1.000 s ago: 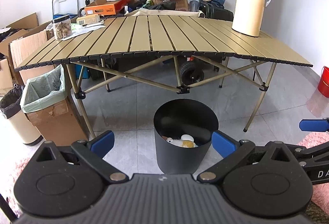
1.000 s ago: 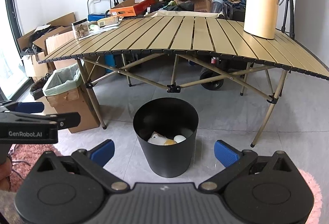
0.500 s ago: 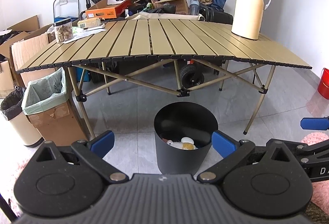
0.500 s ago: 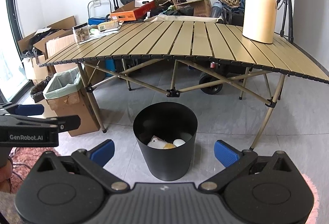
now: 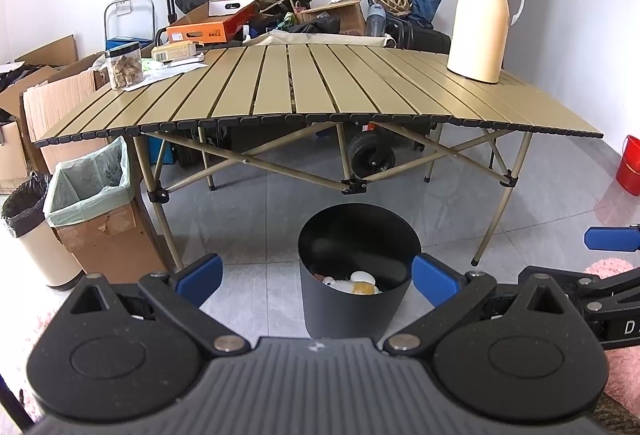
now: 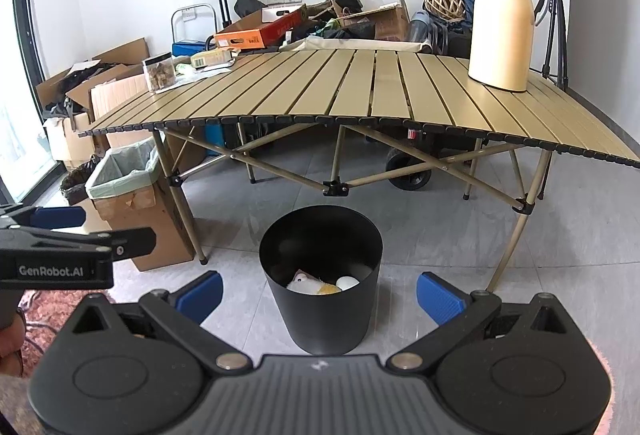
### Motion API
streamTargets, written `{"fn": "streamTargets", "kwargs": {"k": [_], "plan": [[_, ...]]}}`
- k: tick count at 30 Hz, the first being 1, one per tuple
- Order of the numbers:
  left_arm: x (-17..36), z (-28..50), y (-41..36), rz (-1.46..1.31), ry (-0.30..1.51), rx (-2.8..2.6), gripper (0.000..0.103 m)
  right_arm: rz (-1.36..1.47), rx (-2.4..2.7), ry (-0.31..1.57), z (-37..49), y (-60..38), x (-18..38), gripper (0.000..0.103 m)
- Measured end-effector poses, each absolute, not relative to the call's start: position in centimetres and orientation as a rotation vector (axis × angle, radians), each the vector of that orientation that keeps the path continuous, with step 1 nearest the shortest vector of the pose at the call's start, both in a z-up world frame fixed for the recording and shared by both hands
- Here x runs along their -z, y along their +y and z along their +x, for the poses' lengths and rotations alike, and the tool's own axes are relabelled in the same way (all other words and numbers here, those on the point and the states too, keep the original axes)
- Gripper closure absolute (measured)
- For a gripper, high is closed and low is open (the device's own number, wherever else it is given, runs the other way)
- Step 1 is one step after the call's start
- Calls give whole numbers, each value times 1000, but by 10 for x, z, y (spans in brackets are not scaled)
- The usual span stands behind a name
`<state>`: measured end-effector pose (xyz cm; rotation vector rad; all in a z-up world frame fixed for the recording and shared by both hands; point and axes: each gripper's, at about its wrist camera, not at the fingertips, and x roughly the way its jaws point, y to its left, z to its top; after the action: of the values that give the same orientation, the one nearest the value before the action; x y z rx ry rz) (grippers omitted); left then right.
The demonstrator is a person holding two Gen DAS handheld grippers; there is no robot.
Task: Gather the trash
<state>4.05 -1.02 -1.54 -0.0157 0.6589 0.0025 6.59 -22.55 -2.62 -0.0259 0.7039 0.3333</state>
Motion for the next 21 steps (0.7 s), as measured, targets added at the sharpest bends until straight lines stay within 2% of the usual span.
{"fn": "streamTargets", "kwargs": {"k": [21], "plan": [[11,37,-13,-24,651,7,0,-23,-334,700,64,-227,25,0]]}}
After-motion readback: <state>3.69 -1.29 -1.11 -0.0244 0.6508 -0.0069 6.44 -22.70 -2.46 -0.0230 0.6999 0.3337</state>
